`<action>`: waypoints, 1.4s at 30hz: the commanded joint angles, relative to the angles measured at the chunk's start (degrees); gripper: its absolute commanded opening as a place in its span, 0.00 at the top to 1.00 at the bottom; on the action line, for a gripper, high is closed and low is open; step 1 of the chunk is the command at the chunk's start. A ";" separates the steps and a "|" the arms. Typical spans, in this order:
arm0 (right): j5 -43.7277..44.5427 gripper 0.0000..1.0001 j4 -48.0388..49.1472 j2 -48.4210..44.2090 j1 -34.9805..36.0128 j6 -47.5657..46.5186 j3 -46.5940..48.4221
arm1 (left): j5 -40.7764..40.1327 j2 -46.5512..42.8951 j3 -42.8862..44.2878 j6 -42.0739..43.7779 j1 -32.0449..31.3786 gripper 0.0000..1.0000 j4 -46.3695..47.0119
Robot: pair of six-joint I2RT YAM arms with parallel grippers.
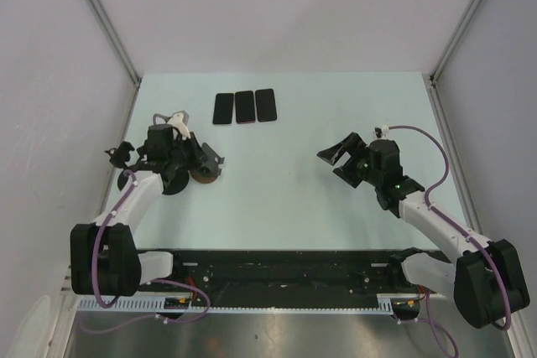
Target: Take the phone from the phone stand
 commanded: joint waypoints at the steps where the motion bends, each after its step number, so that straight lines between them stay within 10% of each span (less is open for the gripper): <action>1: -0.66 0.04 -0.04 -1.40 -0.65 -1.66 1.11 | 2.61 -2.38 -1.28 -1.37 0.26 0.80 1.95; 23: 4.87 0.02 -7.58 -11.23 -7.94 -11.14 3.64 | -4.77 -13.18 2.22 1.26 0.53 0.02 -7.52; 42: 30.53 0.00 -18.24 -24.06 -13.22 -36.89 24.04 | -8.99 -26.72 29.55 2.85 0.53 0.00 -29.85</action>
